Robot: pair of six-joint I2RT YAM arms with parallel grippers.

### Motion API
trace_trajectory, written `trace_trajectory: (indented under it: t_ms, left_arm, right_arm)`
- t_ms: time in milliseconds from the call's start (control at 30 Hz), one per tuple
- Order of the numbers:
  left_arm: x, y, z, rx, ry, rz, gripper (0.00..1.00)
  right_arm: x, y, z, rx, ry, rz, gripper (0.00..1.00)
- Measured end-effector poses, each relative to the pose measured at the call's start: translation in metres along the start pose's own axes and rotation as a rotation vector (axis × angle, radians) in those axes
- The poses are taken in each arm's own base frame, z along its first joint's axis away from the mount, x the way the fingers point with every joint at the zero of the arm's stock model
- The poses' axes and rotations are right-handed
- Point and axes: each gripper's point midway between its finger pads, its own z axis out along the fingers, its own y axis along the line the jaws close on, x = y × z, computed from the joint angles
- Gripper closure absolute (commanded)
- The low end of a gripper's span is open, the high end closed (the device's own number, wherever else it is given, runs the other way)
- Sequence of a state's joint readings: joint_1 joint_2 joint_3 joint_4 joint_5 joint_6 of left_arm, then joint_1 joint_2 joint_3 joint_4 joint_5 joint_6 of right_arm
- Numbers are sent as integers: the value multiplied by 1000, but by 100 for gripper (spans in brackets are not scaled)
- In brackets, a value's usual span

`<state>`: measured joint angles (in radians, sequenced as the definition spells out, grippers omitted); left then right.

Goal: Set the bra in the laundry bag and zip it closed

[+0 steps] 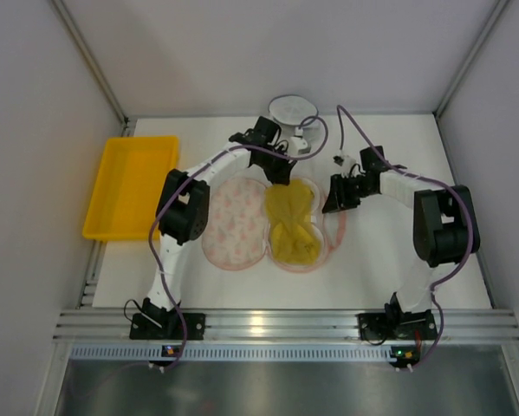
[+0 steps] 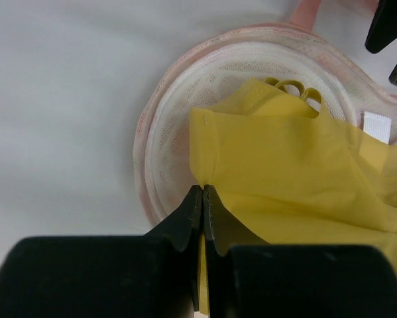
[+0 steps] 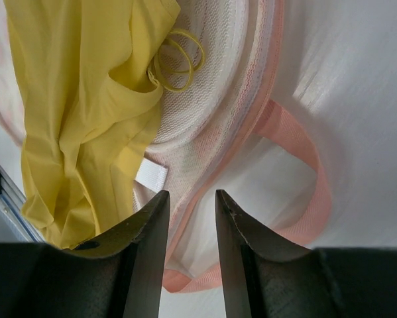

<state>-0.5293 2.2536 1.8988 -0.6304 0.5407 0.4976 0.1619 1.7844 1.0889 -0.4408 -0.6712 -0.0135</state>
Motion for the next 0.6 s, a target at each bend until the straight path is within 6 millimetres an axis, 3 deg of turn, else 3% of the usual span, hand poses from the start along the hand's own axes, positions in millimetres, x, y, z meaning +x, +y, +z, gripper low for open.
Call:
trace_trajectory:
  t_ms: [267,600]
  left_arm:
    - [-24,-7,-3,28,-54,38,100]
    - [-37,-31,4,103,-87,75,100]
  right_arm:
    - [7,-2,11,-7,32,11,67]
    - [8,-1,11,-8,34,6,68]
